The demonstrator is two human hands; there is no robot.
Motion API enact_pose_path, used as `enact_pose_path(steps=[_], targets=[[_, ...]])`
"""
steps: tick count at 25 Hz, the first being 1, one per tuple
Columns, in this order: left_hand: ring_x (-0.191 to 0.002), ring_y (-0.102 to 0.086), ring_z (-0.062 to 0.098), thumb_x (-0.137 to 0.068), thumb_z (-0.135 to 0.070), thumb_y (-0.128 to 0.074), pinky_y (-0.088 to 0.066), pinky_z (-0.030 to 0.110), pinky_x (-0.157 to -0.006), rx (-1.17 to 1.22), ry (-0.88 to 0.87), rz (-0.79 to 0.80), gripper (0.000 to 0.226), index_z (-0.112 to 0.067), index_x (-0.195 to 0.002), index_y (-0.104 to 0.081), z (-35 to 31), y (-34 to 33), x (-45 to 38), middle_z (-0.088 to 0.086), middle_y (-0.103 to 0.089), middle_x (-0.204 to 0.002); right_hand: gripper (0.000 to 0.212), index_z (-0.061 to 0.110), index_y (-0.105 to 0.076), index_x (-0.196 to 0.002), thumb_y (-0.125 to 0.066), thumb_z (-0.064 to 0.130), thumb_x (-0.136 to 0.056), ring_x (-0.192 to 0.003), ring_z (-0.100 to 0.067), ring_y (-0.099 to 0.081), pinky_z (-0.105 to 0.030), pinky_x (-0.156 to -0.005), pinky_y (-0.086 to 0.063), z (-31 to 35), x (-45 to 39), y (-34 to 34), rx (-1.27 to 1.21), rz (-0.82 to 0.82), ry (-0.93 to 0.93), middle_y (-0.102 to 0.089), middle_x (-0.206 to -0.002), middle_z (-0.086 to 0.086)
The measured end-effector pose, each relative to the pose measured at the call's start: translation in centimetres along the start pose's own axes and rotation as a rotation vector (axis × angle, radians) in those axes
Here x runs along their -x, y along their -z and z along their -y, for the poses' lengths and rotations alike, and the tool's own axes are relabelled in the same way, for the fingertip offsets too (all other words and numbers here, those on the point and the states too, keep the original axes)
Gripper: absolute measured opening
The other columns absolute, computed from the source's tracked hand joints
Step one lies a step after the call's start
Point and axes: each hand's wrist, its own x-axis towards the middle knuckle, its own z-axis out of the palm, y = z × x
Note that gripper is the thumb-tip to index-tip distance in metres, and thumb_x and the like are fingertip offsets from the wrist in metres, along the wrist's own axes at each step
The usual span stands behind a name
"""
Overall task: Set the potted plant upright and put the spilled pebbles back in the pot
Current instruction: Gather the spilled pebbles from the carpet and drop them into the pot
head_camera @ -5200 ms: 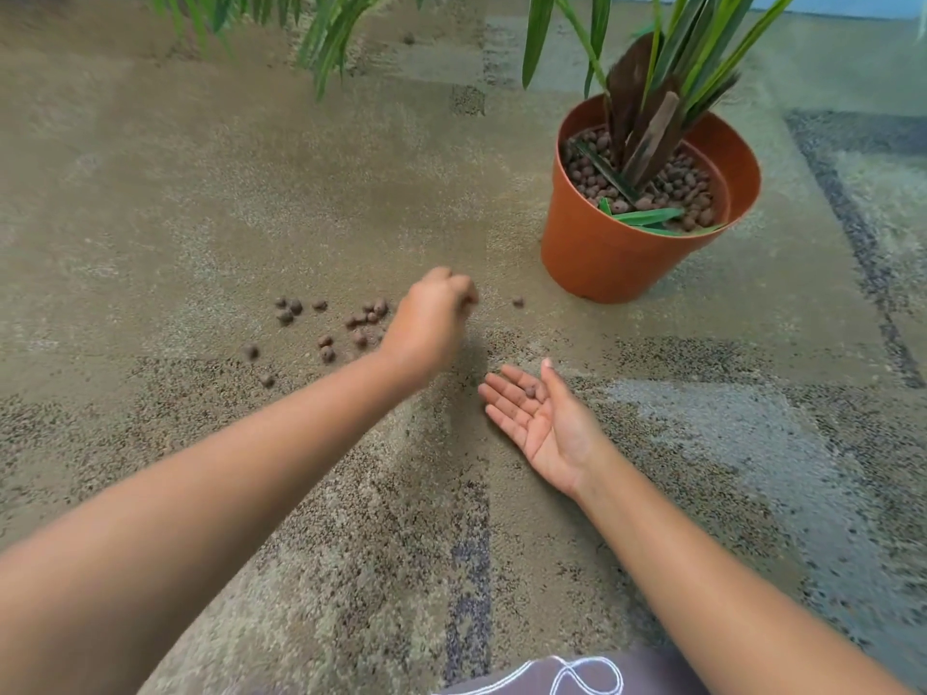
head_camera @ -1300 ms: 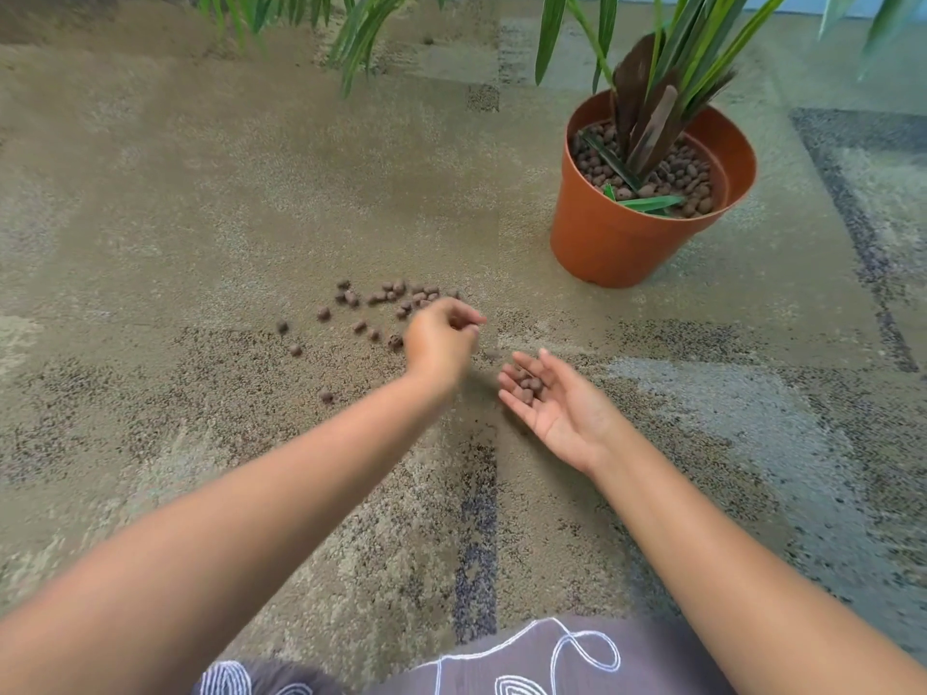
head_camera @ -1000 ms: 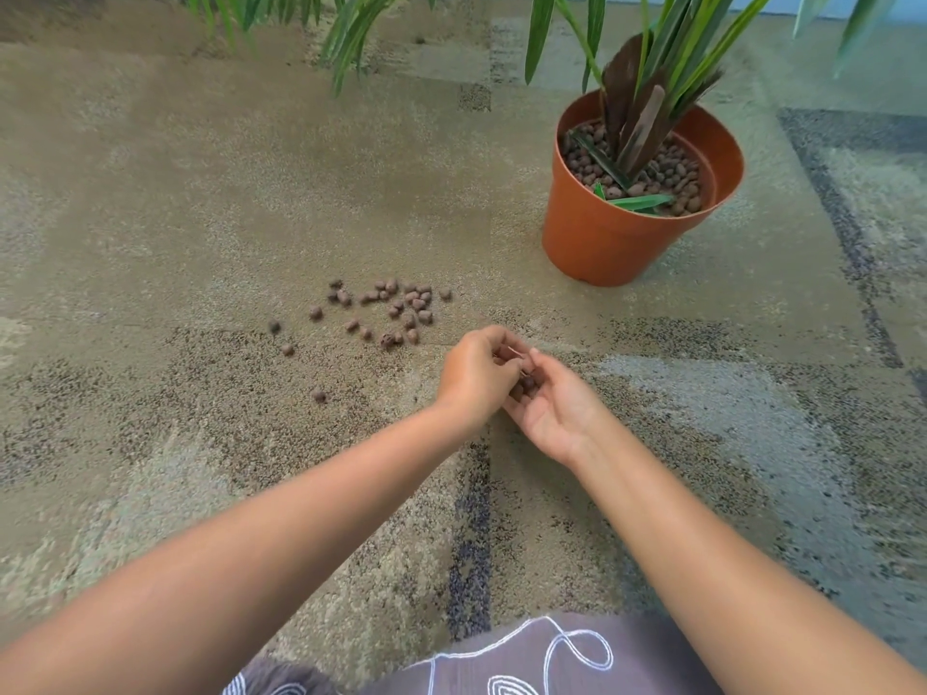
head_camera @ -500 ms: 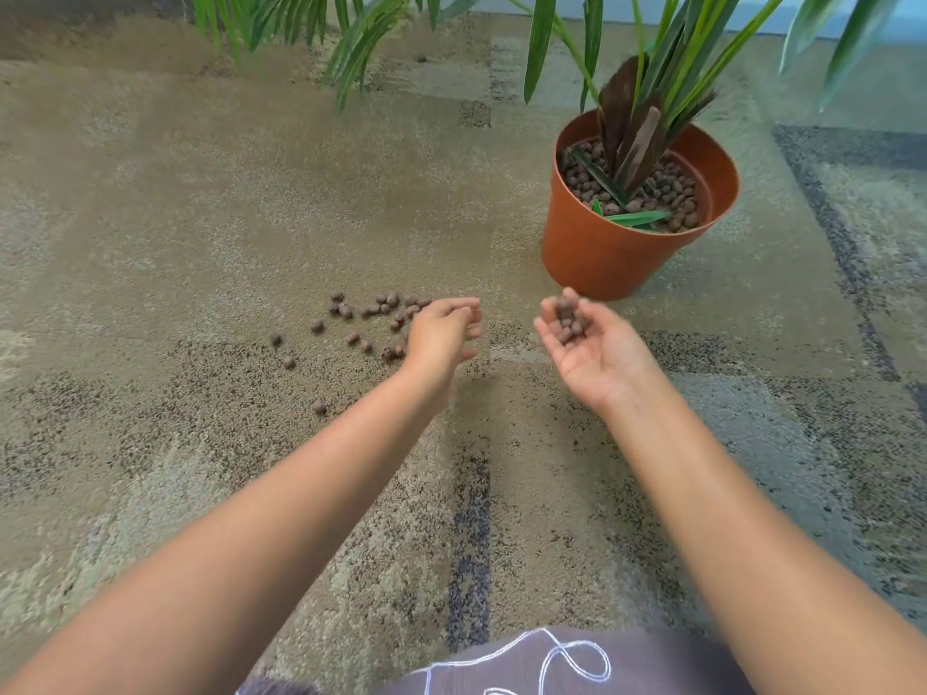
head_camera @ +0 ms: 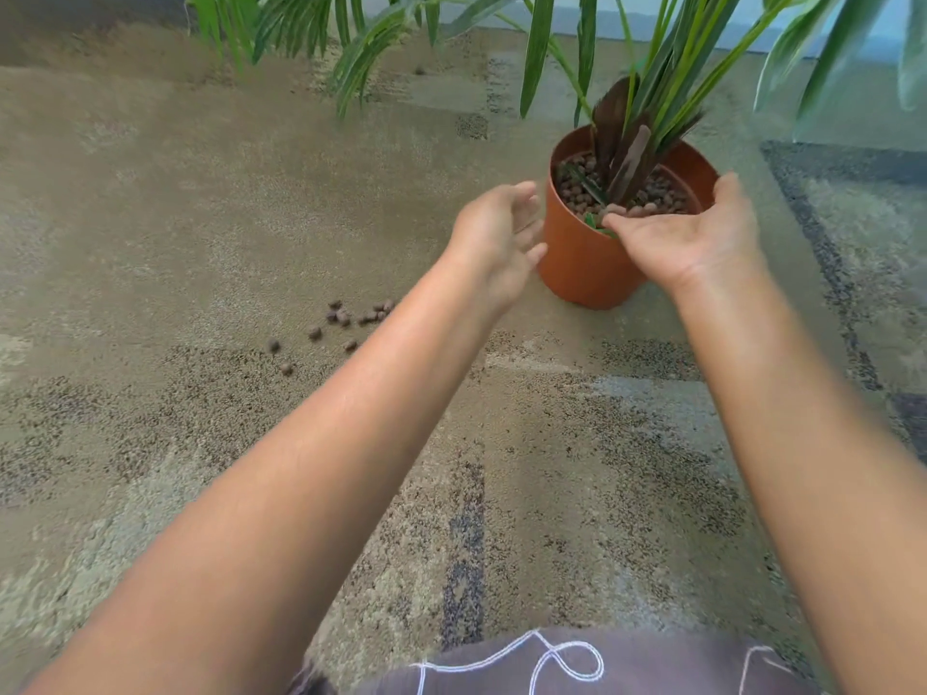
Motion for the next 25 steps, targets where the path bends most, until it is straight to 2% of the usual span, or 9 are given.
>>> enact_pose_path(steps=[3, 5, 8, 10, 12, 15, 17, 23, 25], targets=[[-0.126, -0.045, 0.030, -0.096, -0.010, -0.035, -0.037, 0.043, -0.104, -0.200, 0.064, -0.017, 0.033, -0.004, -0.123, -0.053, 0.2, 3.9, -0.2, 0.014, -0.049, -0.134, 0.076, -0.004, -0.013, -0.144, -0.031, 0.051, -0.095, -0.136, -0.040, -0.026, -0.050, -0.113, -0.019, -0.2, 0.5, 1.3, -0.015, 0.054, -0.010, -0.025, -0.147, -0.030], [-0.117, -0.053, 0.028, -0.095, -0.011, -0.040, -0.043, 0.041, -0.100, -0.341, 0.093, -0.088, 0.030, -0.004, -0.120, -0.054, 0.3, 7.1, -0.4, 0.013, -0.054, -0.128, 0.069, -0.006, -0.023, -0.140, -0.035, 0.046, -0.096, -0.131, -0.039, -0.037, -0.046, -0.107, -0.033, -0.4, 1.0, 2.3, 0.050, 0.094, -0.013, -0.034, -0.142, -0.031], [-0.088, -0.059, 0.016, -0.094, -0.010, -0.042, -0.052, 0.027, -0.075, -0.681, -0.024, -0.420, 0.030, -0.006, -0.122, -0.053, 0.6, 12.7, -0.9, 0.010, -0.057, -0.122, 0.043, 0.003, -0.053, -0.116, -0.040, 0.038, -0.096, -0.106, -0.031, -0.063, -0.041, -0.088, -0.053, -1.9, 1.9, 4.3, 0.263, 0.105, -0.043, -0.059, -0.122, -0.021], [-0.065, -0.049, 0.008, -0.091, -0.002, -0.041, -0.041, 0.019, -0.052, -0.973, -0.228, -0.647, 0.031, -0.009, -0.118, -0.054, 0.5, 16.4, -1.1, 0.007, -0.058, -0.119, 0.036, 0.006, -0.056, -0.108, -0.043, 0.037, -0.095, -0.102, -0.029, -0.065, -0.041, -0.086, -0.054, -4.0, 2.5, 6.5, 0.335, 0.071, -0.126, -0.062, -0.118, -0.017], [-0.061, -0.046, 0.006, -0.087, 0.005, -0.043, -0.034, 0.017, -0.048, -1.198, -0.296, -0.740, 0.034, -0.012, -0.112, -0.058, 0.0, 19.7, -1.4, 0.004, -0.059, -0.117, 0.036, 0.008, -0.056, -0.111, -0.044, 0.037, -0.094, -0.105, -0.029, -0.063, -0.042, -0.089, -0.052, -6.2, 3.0, 9.2, 0.412, 0.030, -0.230, -0.062, -0.120, -0.015], [-0.077, -0.060, 0.021, -0.085, -0.003, -0.059, -0.051, 0.031, -0.064, -1.319, -0.111, -0.737, 0.016, -0.017, -0.091, -0.063, -1.1, 24.4, -1.4, 0.007, -0.066, -0.106, 0.037, 0.011, -0.053, -0.117, -0.041, 0.038, -0.095, -0.108, -0.027, -0.060, -0.043, -0.092, -0.049, -9.3, 4.0, 13.5, 0.565, -0.022, -0.403, -0.061, -0.120, -0.011], [-0.089, -0.061, 0.028, -0.085, -0.005, -0.058, -0.050, 0.036, -0.077, -1.357, -0.012, -0.694, 0.015, -0.019, -0.082, -0.061, -1.3, 26.3, -1.4, 0.008, -0.066, -0.100, 0.034, 0.012, -0.054, -0.116, -0.040, 0.035, -0.096, -0.101, -0.025, -0.064, -0.042, -0.088, -0.052, -10.2, 4.5, 15.9, 0.596, -0.066, -0.449, -0.066, -0.115, -0.009], [-0.077, -0.056, 0.023, -0.082, -0.007, -0.066, -0.052, 0.040, -0.077, -1.323, 0.081, -0.545, 0.016, -0.014, -0.070, -0.057, -2.0, 27.3, -1.6, 0.008, -0.062, -0.077, 0.028, 0.012, -0.057, -0.111, -0.039, 0.028, -0.098, -0.084, -0.022, -0.071, -0.041, -0.076, -0.057, -10.2, 4.6, 17.3, 0.575, -0.062, -0.446, -0.073, -0.098, -0.008], [-0.068, -0.055, 0.021, -0.078, -0.009, -0.069, -0.050, 0.032, -0.067, -1.335, 0.170, -0.474, 0.017, -0.011, -0.069, -0.055, -2.3, 26.8, -1.5, 0.008, -0.060, -0.072, 0.027, 0.012, -0.057, -0.111, -0.038, 0.027, -0.099, -0.082, -0.021, -0.071, -0.041, -0.076, -0.056, -10.3, 4.6, 17.2, 0.579, -0.062, -0.446, -0.073, -0.096, -0.008]])
